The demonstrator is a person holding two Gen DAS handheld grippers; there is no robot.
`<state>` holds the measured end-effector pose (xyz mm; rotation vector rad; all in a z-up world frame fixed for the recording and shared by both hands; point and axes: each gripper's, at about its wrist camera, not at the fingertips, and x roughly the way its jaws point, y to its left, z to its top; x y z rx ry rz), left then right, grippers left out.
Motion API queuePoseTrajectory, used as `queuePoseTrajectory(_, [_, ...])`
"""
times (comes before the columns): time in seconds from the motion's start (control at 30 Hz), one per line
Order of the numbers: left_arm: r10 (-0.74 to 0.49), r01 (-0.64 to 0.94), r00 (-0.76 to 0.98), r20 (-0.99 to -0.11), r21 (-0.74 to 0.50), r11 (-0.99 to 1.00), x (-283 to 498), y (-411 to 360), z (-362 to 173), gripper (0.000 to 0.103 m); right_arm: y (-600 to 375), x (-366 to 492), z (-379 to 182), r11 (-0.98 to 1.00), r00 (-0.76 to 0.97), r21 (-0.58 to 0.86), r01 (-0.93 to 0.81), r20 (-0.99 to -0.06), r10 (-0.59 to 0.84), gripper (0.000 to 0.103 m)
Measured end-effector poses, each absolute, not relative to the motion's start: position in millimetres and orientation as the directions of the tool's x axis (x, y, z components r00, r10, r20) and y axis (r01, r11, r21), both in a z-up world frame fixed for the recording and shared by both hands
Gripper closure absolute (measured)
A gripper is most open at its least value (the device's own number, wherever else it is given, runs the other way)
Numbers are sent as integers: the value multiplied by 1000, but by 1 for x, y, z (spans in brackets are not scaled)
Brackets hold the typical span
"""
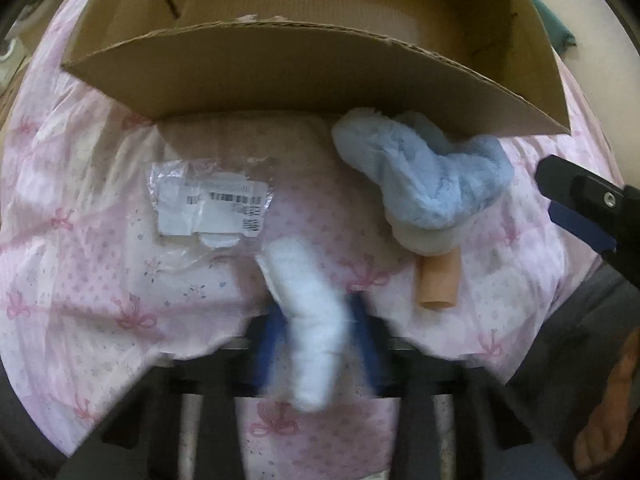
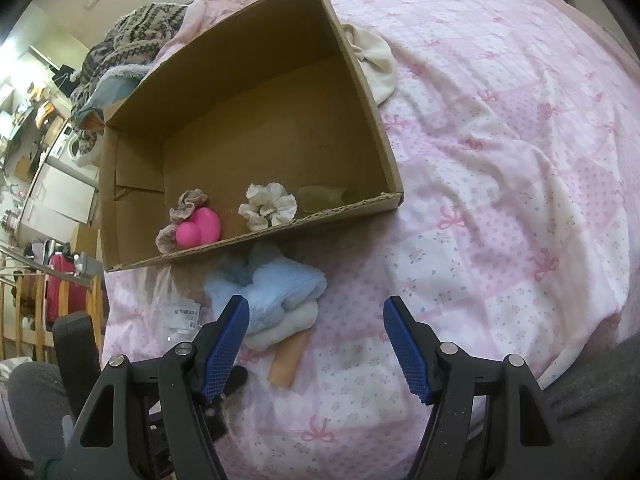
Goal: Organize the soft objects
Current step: 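Move both tools back toward the remaining items in front of the box, then grasp the rolled white cloth with the left tool while the right grasps the tan sponge piece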
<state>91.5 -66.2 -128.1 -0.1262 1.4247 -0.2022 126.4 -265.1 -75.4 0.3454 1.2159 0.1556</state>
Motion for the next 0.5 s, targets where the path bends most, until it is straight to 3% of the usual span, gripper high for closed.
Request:
queuePoseTrajectory(0.17, [-197,105,174,-965,-181,978,86,-65,-109,85,-261,128,-78,942,332,329,59,-897,293,30])
queuePoseTrajectory(0.5, [-235,-12,286,-929,-248,969,67,-9,-65,85,-258,128,-84,938,301,344,51,-900,314,30])
